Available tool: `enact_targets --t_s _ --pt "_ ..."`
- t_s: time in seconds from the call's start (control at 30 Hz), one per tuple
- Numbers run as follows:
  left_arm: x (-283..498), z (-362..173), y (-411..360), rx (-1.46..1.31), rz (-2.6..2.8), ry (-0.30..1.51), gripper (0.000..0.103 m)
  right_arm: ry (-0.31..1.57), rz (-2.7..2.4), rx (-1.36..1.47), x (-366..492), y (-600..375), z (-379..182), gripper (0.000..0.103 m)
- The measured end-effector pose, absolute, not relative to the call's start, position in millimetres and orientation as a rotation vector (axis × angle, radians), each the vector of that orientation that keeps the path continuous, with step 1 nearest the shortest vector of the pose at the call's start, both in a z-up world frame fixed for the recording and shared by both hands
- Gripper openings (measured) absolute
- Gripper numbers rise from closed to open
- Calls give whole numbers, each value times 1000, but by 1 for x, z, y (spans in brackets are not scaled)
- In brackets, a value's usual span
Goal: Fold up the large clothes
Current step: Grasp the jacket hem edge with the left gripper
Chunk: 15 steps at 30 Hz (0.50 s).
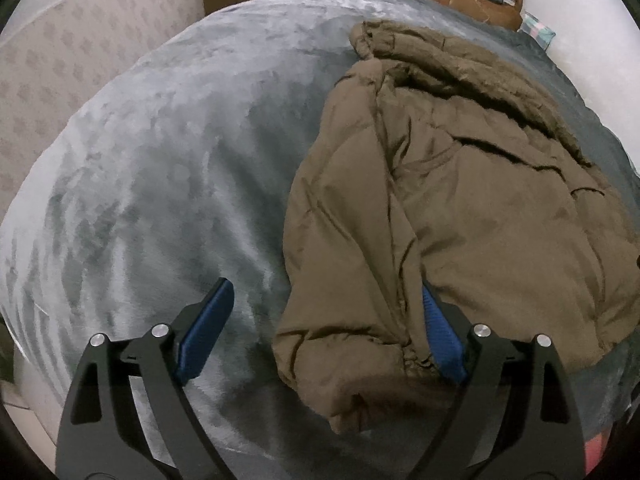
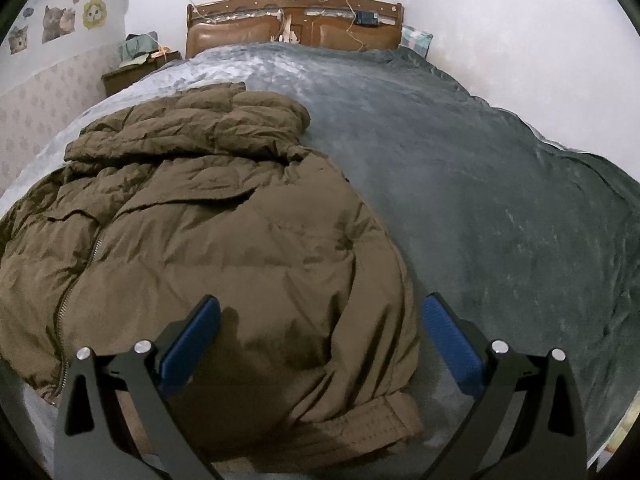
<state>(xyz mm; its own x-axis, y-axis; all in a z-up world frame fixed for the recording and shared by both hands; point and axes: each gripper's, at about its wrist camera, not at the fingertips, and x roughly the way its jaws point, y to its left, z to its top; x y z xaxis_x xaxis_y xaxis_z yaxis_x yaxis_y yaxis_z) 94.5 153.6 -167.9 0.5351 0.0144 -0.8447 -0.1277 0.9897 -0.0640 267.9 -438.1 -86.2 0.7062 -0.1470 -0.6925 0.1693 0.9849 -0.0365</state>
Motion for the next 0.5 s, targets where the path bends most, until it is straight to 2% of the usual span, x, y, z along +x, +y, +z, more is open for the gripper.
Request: enact_targets --t_s 0.2,0.3,0.5 --pt "93 -177 143 -155 70 996 59 741 -199 61 261 -444 -87 101" --pt "93 -177 135 -116 78 985 54 746 -212 67 258 -450 -90 101" --pt "95 -179 140 -140 71 999 53 755 -241 82 249 -464 -98 101"
